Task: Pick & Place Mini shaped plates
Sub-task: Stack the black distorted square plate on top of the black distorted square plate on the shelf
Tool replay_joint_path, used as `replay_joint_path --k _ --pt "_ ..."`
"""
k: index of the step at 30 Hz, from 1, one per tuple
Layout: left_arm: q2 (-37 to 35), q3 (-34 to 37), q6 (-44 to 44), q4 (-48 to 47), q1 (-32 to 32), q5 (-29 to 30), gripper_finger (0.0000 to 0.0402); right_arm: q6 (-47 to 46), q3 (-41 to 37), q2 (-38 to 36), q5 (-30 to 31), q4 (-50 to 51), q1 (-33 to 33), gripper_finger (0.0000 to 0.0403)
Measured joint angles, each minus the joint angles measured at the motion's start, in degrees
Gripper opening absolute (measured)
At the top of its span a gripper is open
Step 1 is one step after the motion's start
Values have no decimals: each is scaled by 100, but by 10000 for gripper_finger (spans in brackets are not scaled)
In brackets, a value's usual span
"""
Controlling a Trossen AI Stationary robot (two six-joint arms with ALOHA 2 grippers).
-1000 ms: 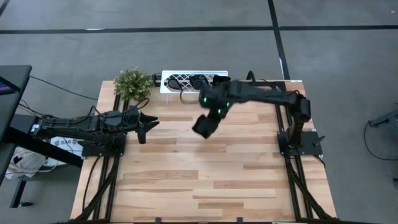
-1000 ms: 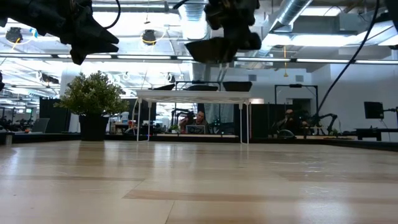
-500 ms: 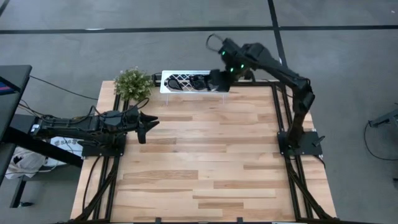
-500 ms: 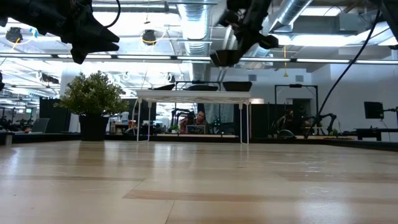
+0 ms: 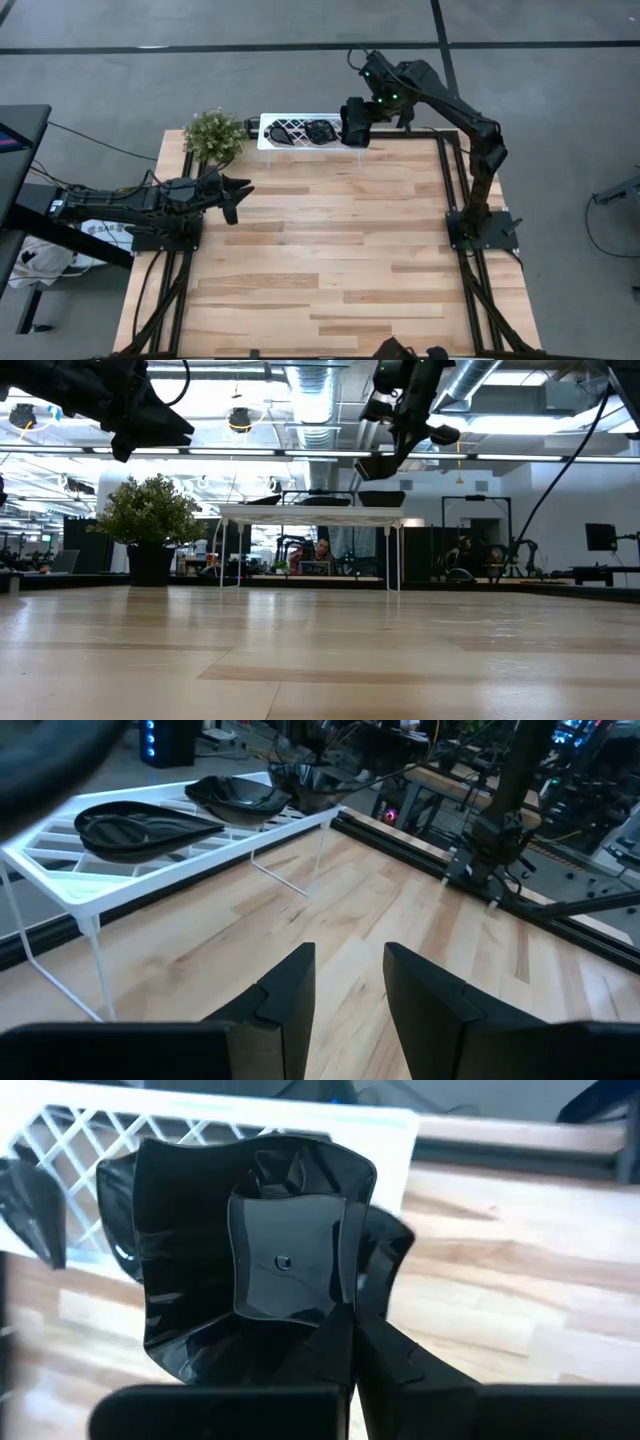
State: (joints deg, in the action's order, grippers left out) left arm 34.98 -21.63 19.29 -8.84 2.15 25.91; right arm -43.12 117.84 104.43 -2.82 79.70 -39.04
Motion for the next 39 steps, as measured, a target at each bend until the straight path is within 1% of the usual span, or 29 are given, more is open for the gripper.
replay_joint_path --k 4,9,13,18,27,39 --pt "-2 0 0 26 0 1 121 -66 0 -8 295 -60 161 0" --pt "-2 0 -102 28 0 1 121 -205 -5 -8 443 -46 233 0" --pt "-2 0 -145 31 0 1 121 -474 -236 -3 609 -59 272 0" --pt "-2 0 -149 33 0 0 121 -694 -580 -4 584 -384 231 0" --pt "0 0 -144 31 0 -63 121 -1125 -575 -23 580 -349 137 0" --pt "-2 0 -149 33 2 -65 121 -1182 -575 -12 580 -343 227 0"
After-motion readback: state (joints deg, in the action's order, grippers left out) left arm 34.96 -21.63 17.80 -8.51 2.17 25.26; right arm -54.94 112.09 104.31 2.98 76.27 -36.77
